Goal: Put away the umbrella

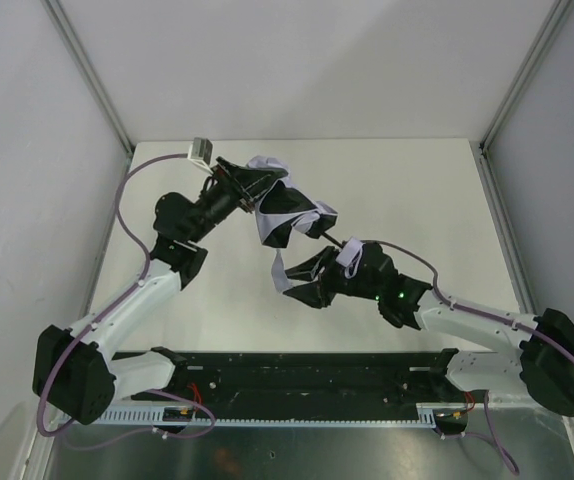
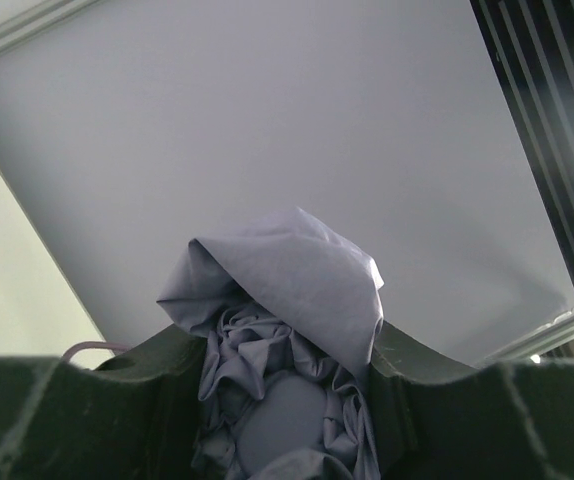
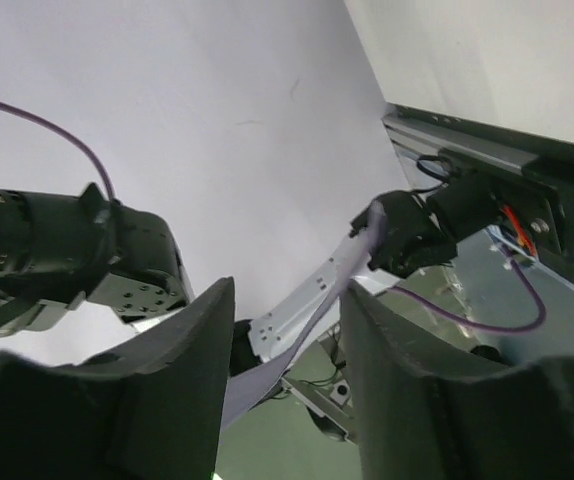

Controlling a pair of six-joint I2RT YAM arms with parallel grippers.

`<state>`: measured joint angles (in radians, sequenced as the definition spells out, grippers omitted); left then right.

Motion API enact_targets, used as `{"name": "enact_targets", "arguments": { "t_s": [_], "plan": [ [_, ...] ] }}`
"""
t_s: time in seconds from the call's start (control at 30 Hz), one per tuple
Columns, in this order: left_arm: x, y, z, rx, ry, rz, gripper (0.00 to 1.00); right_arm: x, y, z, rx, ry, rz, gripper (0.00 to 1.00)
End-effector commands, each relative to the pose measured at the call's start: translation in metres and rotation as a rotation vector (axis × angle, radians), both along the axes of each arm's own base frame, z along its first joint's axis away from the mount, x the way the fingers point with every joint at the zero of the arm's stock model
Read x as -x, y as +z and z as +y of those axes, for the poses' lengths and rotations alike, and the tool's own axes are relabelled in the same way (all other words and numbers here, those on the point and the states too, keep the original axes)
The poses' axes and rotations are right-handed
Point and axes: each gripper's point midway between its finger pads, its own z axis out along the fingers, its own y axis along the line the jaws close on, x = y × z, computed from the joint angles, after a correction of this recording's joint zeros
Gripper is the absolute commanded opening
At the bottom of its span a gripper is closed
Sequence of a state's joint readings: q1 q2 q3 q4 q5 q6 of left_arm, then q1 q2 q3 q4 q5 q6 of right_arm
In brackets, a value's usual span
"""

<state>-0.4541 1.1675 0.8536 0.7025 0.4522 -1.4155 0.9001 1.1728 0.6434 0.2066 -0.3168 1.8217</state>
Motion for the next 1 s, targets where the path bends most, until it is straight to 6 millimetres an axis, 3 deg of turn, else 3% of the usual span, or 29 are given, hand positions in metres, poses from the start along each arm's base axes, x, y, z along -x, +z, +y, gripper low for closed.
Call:
{"name": "enact_targets", "arguments": {
  "t_s": [0.0, 0.07, 0.17, 0.3, 0.43, 0.57, 0.7, 0.87, 0.97],
  "plan": [
    [0.023, 0.037, 0.005, 0.093, -0.021, -0.083, 0.00, -0.024, 0.031, 0.001, -0.139, -0.104, -0.125, 0.36],
    [0.026, 0.033, 0.004, 0.100, -0.035, -0.061, 0.00, -0.028, 0.033, -0.001, -0.166, -0.111, -0.153, 0.12],
    [0.032, 0.027, -0.002, 0.113, -0.085, -0.011, 0.00, -0.038, 0.028, -0.009, -0.160, -0.131, -0.227, 0.01],
    [0.046, 0.003, -0.014, 0.113, -0.214, 0.125, 0.00, -0.066, 0.025, -0.030, -0.128, -0.175, -0.445, 0.00],
    [0.061, -0.047, -0.033, 0.058, -0.309, 0.317, 0.00, -0.089, 0.041, -0.039, -0.172, -0.186, -0.642, 0.00],
    [0.065, -0.100, -0.042, -0.092, -0.281, 0.434, 0.00, -0.103, 0.055, -0.045, -0.240, -0.192, -0.768, 0.00],
    [0.061, -0.149, -0.036, -0.251, -0.196, 0.524, 0.00, -0.105, 0.059, -0.047, -0.235, -0.152, -0.869, 0.00],
    [0.054, -0.182, -0.026, -0.390, -0.098, 0.568, 0.00, -0.104, 0.044, -0.055, -0.032, -0.129, -0.936, 0.00],
    [0.054, -0.204, -0.018, -0.444, -0.036, 0.626, 0.00, -0.100, 0.057, -0.064, 0.029, -0.152, -1.054, 0.00]
  ]
}}
